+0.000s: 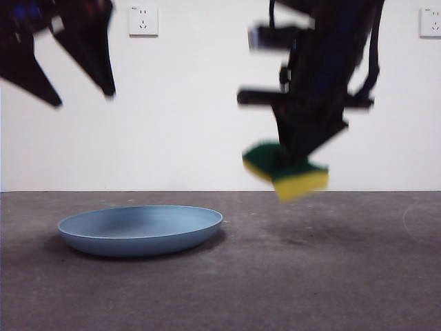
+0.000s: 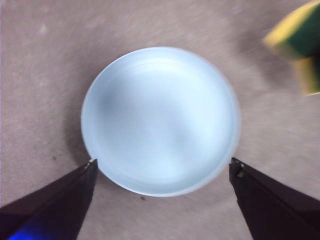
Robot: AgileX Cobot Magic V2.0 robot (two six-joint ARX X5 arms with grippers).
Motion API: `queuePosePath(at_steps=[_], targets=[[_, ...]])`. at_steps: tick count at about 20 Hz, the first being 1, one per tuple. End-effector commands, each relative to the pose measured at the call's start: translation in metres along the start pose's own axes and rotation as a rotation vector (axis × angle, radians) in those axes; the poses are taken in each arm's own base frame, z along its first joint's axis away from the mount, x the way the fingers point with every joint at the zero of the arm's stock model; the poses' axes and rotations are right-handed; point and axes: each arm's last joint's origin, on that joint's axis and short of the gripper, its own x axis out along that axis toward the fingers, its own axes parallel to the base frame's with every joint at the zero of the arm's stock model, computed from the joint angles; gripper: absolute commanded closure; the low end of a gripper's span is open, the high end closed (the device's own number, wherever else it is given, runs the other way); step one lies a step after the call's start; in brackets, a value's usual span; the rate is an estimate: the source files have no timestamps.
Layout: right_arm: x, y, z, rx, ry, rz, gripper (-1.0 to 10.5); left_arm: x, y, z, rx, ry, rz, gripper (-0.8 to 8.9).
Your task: Pick up the plate,pick up the cloth,clean the plate with the cloth
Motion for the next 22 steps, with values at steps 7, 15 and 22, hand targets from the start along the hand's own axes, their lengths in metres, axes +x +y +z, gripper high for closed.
queuePosePath(at_steps=[7,15,22], targets=[[0.04,-0.045,-0.013,0.203,0.157,0.104,6.5,-0.069,-0.019,-0.021,-0.001,-0.15,-0.115,3.74],[0.023,-0.071,-0.019,0.245,0.209,0.06,4.7,-0.069,-0.02,-0.019,0.0,-0.167,-0.111,3.74],[-0.077,-0.067,-0.008,0.223,-0.073,0.104,9.3,-0.07,-0.018,-0.015,0.006,-0.225,-0.042,5.56]])
